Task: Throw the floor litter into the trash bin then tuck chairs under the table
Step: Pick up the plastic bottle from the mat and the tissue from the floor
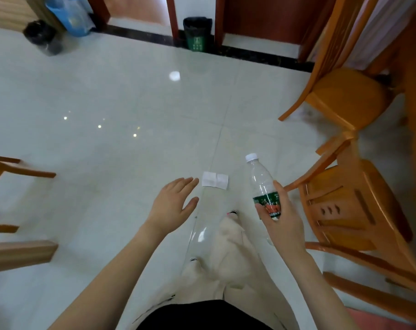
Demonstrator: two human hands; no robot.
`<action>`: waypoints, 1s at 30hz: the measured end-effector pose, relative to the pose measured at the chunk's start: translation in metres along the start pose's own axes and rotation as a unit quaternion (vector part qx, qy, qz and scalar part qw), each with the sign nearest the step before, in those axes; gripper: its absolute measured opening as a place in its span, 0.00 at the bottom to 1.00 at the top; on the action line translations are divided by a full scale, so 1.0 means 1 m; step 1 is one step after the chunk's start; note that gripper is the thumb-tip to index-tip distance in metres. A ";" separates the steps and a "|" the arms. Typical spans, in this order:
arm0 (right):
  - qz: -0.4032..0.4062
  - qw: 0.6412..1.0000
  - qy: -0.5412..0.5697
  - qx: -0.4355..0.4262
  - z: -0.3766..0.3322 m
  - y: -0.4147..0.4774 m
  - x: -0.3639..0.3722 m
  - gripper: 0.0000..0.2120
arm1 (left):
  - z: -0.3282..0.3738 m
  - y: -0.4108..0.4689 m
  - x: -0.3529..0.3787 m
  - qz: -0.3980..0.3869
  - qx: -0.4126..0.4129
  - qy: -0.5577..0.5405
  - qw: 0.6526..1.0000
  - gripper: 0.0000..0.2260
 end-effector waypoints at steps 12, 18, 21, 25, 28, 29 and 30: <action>-0.042 0.998 -0.025 0.048 0.082 0.211 0.050 0.34 | -0.029 0.184 0.097 -0.048 -0.087 -0.059 0.993 0.22; -0.042 0.994 -0.027 0.092 0.178 0.278 0.153 0.33 | -0.101 0.270 0.226 -0.063 -0.111 -0.080 0.989 0.22; -0.048 0.993 -0.022 0.103 0.250 0.307 0.221 0.33 | -0.150 0.310 0.321 -0.070 -0.100 -0.074 0.990 0.23; -0.067 0.993 -0.012 0.098 0.354 0.337 0.321 0.33 | -0.219 0.346 0.460 -0.055 -0.120 -0.075 0.988 0.25; -0.086 0.992 -0.025 0.083 0.429 0.349 0.392 0.33 | -0.258 0.356 0.562 -0.041 -0.127 -0.088 0.987 0.28; -0.093 0.992 -0.026 0.080 0.452 0.351 0.412 0.33 | -0.268 0.359 0.593 -0.043 -0.120 -0.088 0.988 0.29; -0.100 0.992 -0.027 0.077 0.473 0.351 0.430 0.33 | -0.276 0.361 0.621 -0.046 -0.113 -0.087 0.989 0.30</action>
Point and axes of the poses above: each hand's wrist, its own y-axis towards the middle knuckle, its own x-axis out of the palm, z = x × y, the point moved 1 cm from there along y, towards the middle knuckle, and after that the axes turned 5 degrees about y, right-handed, at the moved point
